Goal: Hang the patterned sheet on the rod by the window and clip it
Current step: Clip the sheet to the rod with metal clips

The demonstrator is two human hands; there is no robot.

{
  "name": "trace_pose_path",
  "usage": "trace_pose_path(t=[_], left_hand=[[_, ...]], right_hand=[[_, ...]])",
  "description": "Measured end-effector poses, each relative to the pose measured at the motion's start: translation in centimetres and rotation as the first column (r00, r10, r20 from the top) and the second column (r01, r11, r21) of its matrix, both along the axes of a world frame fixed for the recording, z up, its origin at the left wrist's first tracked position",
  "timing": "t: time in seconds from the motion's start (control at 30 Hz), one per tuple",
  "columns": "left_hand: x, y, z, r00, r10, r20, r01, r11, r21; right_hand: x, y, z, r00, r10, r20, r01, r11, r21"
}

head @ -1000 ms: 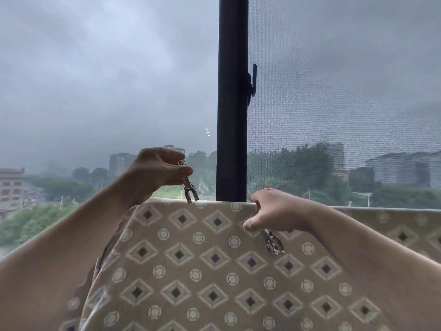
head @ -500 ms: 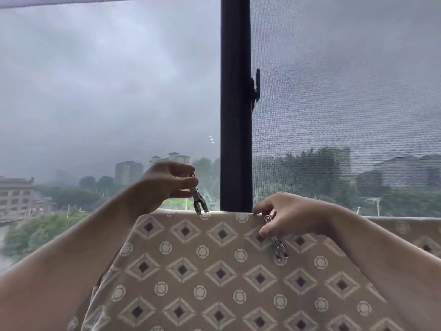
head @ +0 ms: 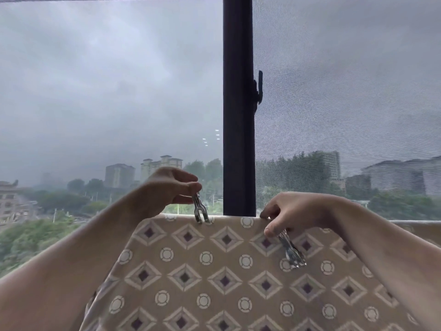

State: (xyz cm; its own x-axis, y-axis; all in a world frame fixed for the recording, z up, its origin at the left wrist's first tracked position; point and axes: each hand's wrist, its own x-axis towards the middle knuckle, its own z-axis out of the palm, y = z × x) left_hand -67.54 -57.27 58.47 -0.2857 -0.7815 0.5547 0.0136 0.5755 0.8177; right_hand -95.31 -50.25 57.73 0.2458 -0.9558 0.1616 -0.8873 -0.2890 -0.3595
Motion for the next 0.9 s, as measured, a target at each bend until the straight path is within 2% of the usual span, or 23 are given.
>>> trace_pose_path(t=[0.2, 0.43, 0.7, 0.77, 0.9], left_hand=[[-0.4, -0.1, 0.7, 0.998, 0.061, 0.017, -0.061, 0.998, -0.016], [-0.2, 0.3, 1.8, 0.996, 0.081, -0.049, -0.081, 0.997, -0.013], [-1.1, 0.9, 1.8, 0.973, 0.148, 0.179, -0.139, 0.988, -0.063], [-1.3, 0.9, 1.4, 0.956, 0.14, 0.257, -0.132, 0.99, -0.049], [-1.3, 1.0, 1.0, 0.943, 0.102, 0.318, -0.099, 0.995, -0.024]], right_hand=[[-0.1, 0.6, 0.7, 1.0, 0.024, 0.019, -0.024, 1.0, -0.004], [-0.1, 1.7, 1.5, 0.996, 0.068, 0.056, -0.071, 0.997, 0.044], [0.1, 2.4, 1.5, 0.993, 0.062, 0.101, -0.066, 0.997, 0.037], [0.1, 2.5, 1.5, 0.993, 0.057, 0.104, -0.061, 0.997, 0.037], [-0.1, 2.7, 1.4, 0.994, 0.062, 0.095, -0.066, 0.997, 0.049]])
